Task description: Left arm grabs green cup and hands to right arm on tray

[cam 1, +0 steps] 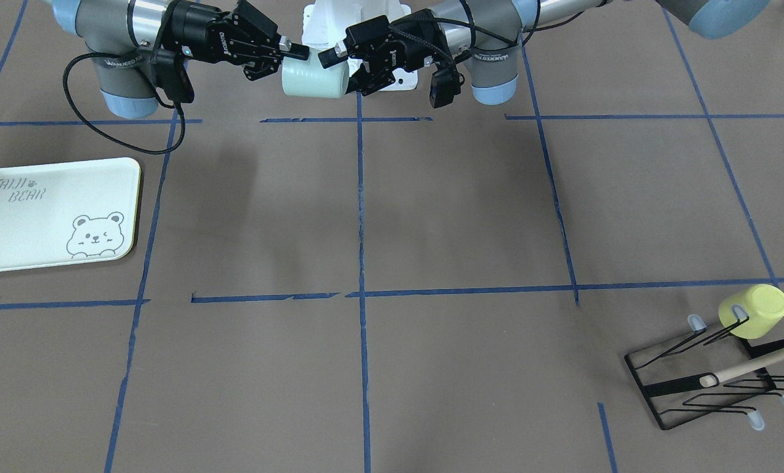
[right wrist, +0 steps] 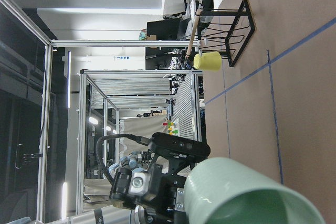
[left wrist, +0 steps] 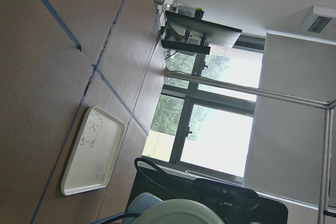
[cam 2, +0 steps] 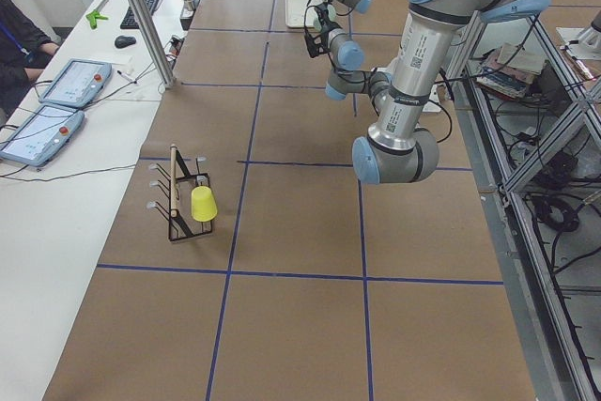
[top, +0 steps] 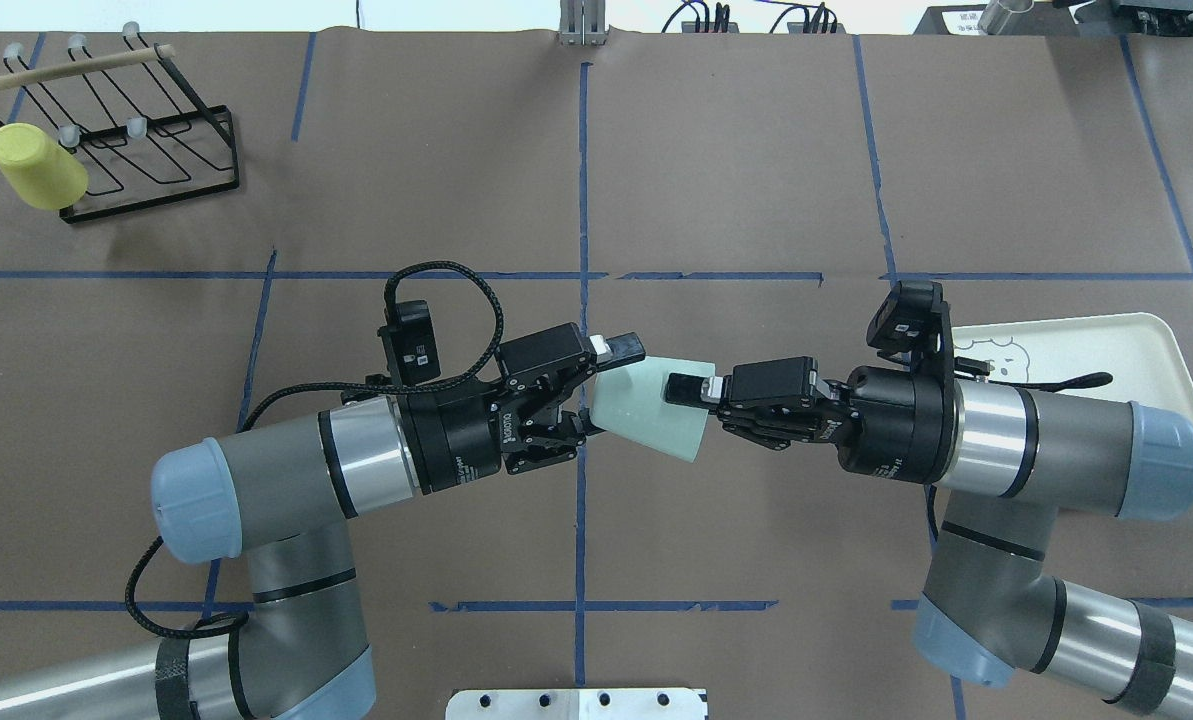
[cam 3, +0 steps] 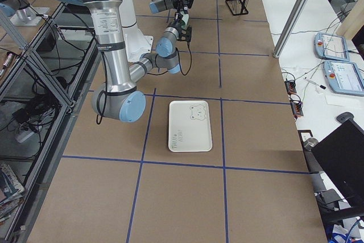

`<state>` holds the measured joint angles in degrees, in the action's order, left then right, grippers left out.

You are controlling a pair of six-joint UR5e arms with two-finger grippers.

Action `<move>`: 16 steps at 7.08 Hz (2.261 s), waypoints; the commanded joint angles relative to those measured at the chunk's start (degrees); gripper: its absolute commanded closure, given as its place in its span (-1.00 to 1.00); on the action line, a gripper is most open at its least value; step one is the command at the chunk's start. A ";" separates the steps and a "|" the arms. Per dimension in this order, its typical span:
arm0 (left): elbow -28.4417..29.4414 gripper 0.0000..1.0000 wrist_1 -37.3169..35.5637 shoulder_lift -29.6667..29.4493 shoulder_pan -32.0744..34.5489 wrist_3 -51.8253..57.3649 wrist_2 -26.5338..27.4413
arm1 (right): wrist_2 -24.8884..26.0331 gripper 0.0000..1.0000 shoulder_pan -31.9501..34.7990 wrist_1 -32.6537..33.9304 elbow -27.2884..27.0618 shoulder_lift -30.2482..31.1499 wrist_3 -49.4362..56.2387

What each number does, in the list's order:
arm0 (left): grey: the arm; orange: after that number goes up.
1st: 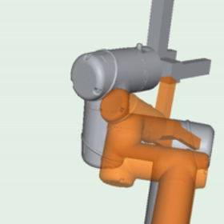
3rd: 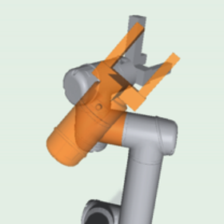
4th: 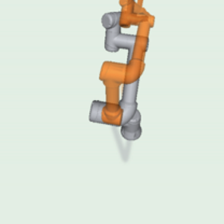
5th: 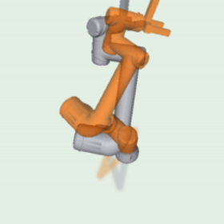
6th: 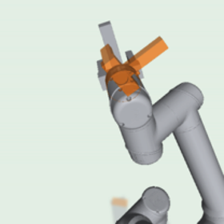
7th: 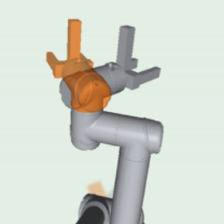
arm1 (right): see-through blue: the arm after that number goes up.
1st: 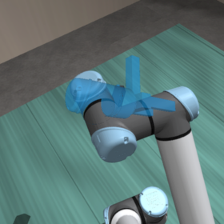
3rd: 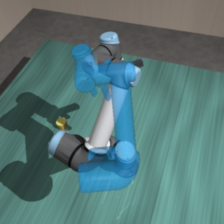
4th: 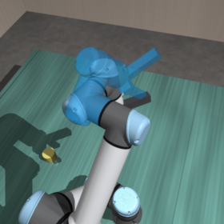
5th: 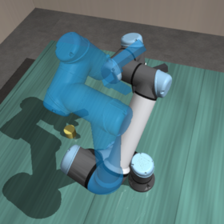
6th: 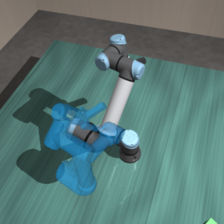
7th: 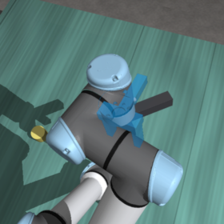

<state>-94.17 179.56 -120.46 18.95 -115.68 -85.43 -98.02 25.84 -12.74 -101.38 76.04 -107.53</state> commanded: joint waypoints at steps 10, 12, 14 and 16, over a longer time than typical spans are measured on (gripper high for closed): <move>1.53 -1.00 -23.49 0.23 12.14 8.75 -5.31 | -16.68 1.00 11.72 19.78 -0.74 -0.02 0.39; 0.83 -1.00 -37.97 0.58 19.68 16.84 -20.39 | -30.93 1.00 21.14 38.82 -0.83 -3.51 7.81; -3.54 -1.00 -57.30 2.50 27.16 32.99 -29.41 | -36.36 1.00 26.27 58.79 -2.14 -5.64 19.49; -15.19 -1.00 -86.41 4.88 29.99 58.24 -30.15 | -36.02 1.00 28.29 82.30 -8.18 -5.47 36.50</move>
<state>-102.42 111.32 -116.61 46.90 -73.17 -114.70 -133.95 52.73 54.54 -105.94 70.59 -81.86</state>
